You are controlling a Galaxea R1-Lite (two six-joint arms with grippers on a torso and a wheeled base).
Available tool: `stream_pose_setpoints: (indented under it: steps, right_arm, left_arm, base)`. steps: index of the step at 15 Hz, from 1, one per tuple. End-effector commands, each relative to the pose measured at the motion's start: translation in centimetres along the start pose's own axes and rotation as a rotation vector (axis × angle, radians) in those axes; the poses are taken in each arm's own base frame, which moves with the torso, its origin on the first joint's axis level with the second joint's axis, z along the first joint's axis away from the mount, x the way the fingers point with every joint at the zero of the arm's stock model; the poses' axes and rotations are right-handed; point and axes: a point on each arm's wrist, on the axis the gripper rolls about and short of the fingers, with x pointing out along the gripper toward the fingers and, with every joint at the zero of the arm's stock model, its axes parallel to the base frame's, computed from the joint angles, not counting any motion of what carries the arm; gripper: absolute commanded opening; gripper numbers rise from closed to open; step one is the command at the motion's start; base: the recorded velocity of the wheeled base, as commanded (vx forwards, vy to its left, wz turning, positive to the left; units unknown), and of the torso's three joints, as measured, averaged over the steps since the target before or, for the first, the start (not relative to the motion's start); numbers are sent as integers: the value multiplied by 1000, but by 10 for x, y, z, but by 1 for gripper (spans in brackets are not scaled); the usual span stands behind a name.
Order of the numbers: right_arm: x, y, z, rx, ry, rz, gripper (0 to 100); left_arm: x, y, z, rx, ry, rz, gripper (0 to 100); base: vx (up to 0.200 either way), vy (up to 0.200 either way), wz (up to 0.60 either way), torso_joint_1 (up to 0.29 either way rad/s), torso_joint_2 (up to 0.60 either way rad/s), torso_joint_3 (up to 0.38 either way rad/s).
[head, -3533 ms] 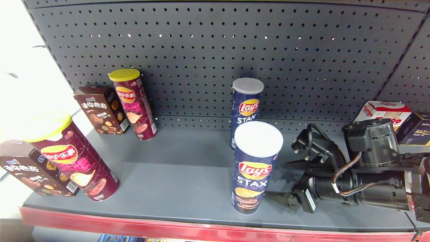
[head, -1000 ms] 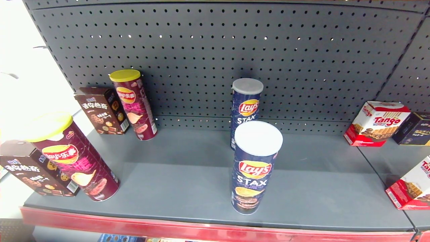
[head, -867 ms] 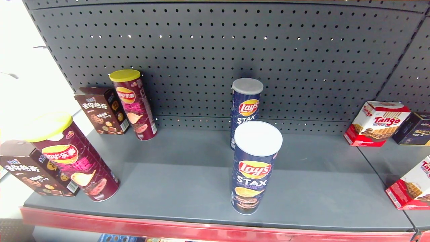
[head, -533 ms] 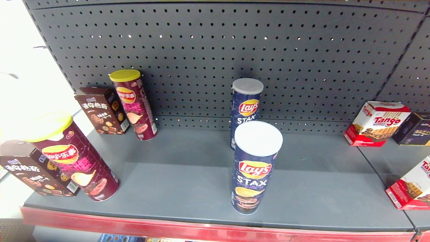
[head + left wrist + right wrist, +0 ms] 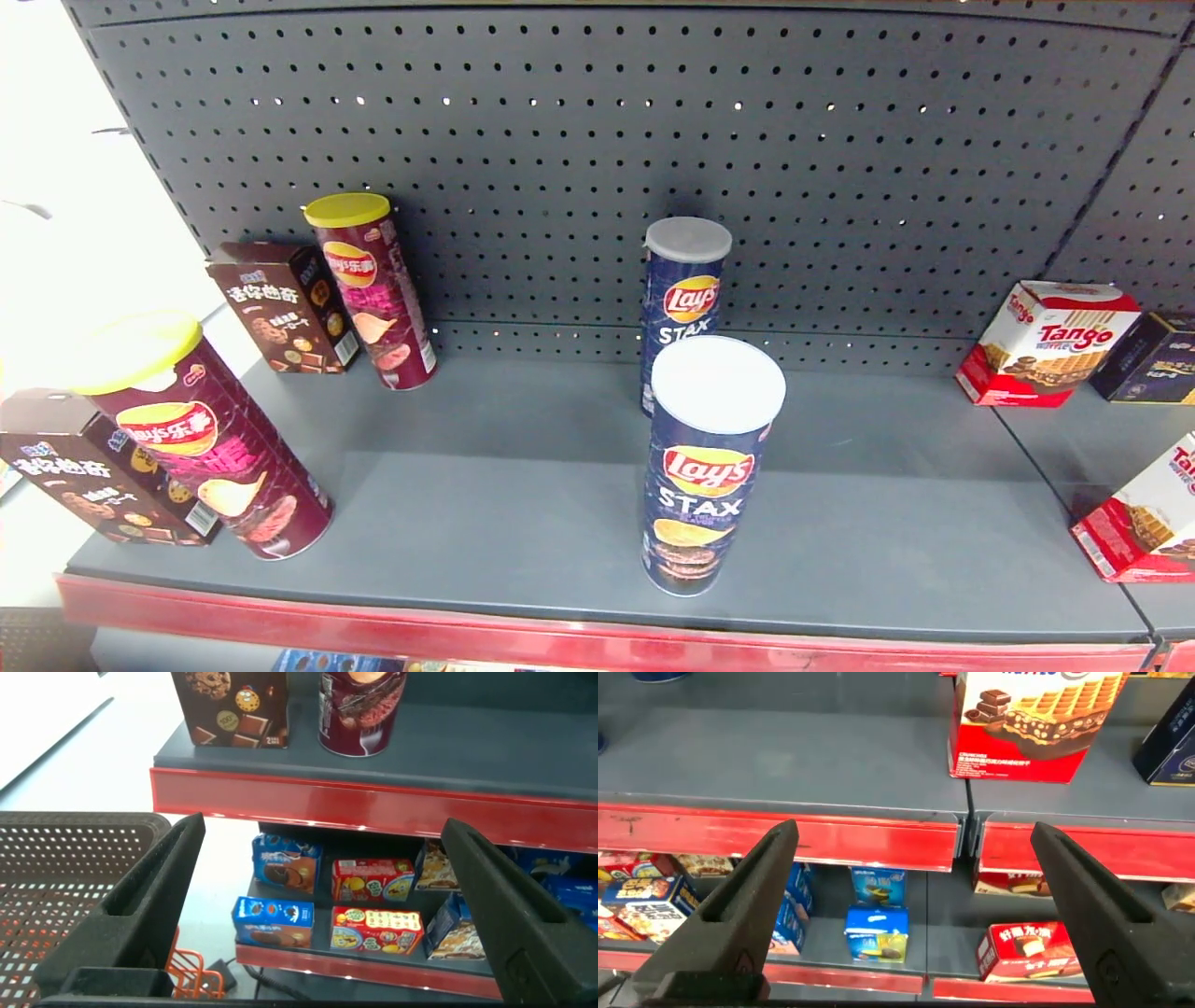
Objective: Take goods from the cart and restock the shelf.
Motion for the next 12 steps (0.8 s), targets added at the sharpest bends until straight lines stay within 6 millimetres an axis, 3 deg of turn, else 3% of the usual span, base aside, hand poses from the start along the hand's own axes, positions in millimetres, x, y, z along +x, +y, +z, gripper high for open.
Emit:
stream_pose_setpoints:
  steps: [1,12]
  right_arm:
    - [0,0,0,-2,-4,1,100]
    - [0,0,0,-2,-2,3,100]
  left_arm:
    - [0,0,0,-1,1,2,100]
    - [0,0,0,2,1,-1,100]
  base:
    - [0,0,0,0,0,0]
    - [0,0,0,0,0,0]
